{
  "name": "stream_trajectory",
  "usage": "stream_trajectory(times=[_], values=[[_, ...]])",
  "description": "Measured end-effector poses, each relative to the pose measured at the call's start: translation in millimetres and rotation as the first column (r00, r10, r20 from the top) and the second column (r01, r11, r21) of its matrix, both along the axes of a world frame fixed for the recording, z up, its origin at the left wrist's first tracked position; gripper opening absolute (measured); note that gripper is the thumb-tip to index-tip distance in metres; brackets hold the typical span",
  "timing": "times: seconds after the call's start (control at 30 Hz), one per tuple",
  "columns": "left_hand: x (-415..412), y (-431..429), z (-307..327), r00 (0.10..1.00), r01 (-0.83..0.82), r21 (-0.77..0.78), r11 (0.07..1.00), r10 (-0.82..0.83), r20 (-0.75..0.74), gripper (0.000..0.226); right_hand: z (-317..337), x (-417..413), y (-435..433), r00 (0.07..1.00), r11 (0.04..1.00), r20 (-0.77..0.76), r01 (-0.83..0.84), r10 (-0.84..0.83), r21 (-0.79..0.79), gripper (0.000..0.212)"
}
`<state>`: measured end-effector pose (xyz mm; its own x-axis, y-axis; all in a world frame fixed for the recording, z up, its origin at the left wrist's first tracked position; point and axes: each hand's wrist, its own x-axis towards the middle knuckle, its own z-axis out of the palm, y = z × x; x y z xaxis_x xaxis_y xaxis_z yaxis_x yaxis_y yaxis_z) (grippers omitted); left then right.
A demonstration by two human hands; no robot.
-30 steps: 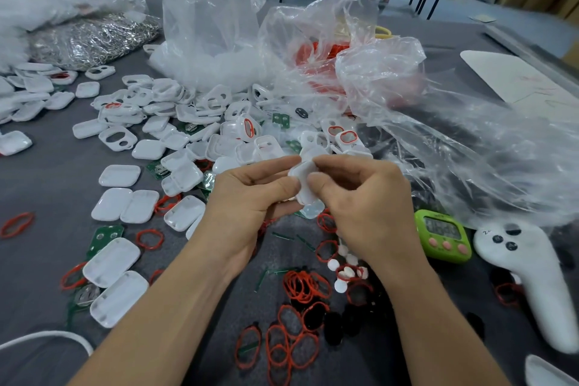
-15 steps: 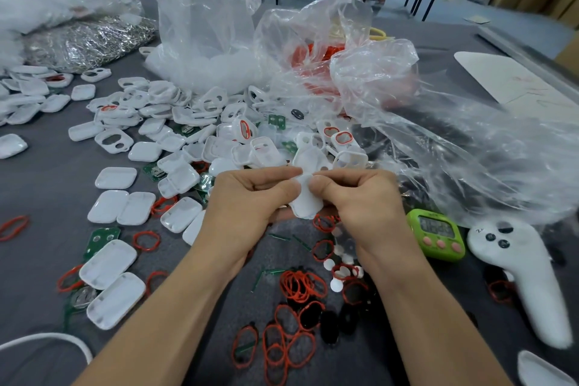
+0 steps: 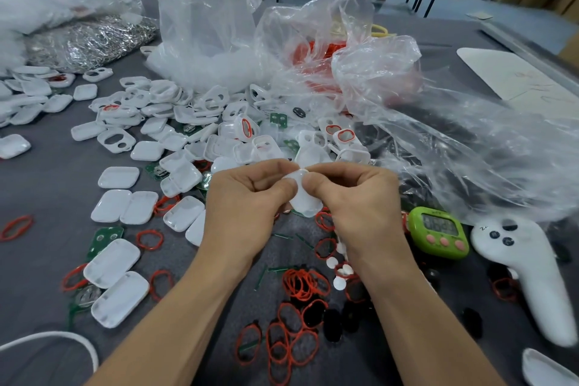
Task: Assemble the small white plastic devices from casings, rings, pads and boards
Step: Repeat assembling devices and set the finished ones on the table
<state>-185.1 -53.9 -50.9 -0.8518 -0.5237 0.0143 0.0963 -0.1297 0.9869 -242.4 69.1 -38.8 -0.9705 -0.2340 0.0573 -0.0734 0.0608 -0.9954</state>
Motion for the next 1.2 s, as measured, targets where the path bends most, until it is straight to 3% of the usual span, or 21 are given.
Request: stream_trajectory(times=[0.23, 0.3, 0.43, 0.67, 0.87, 1.03, 1.13, 1.2], values=[[-1.8, -5.6, 4.2, 0.999, -0.037, 0.019, 0.999, 0.036, 0.024, 0.026, 3.9, -3.7, 4.2, 0.974, 0.967, -0.011, -0.221, 0.224, 0.128, 0.027], [-1.2, -5.7, 4.0, 0.999, -0.023, -0.001, 1.0, 0.023, 0.026, 0.02, 4.5, -5.1, 6.3, 0.974, 0.967, -0.004, -0.225, 0.227, 0.123, 0.03], [0.8, -5.3, 3.5, 0.999, 0.007, -0.042, 0.999, -0.006, 0.041, 0.012, 3.0, -3.3, 7.6, 0.974, 0.965, -0.034, -0.219, 0.226, 0.147, 0.012], [-0.2, -4.6, 3.6, 0.999, 0.016, -0.017, 1.0, -0.016, 0.032, 0.019, -2.9, -2.7, 6.9, 0.985, 0.972, -0.008, -0.169, 0.172, 0.161, 0.012], [0.0, -4.0, 0.7, 0.999, -0.007, -0.094, 0.996, 0.012, 0.046, 0.015, -3.3, 0.6, 5.0, 0.988, 0.959, -0.04, -0.135, 0.15, 0.248, 0.03], [-0.5, -6.0, -0.6, 0.997, -0.054, -0.142, 0.988, 0.062, 0.05, 0.012, 0.4, -6.4, 9.9, 0.96, 0.924, 0.031, -0.276, 0.278, 0.263, 0.013], [-0.8, -5.5, -0.6, 0.997, -0.051, -0.155, 0.987, 0.06, 0.053, 0.013, 0.9, -10.1, 13.3, 0.939, 0.885, 0.087, -0.343, 0.332, 0.317, 0.015], [-1.2, -7.1, 0.2, 0.998, -0.024, -0.125, 0.992, 0.031, 0.059, 0.017, 0.9, -10.9, 13.4, 0.947, 0.917, 0.099, -0.321, 0.306, 0.236, 0.015]])
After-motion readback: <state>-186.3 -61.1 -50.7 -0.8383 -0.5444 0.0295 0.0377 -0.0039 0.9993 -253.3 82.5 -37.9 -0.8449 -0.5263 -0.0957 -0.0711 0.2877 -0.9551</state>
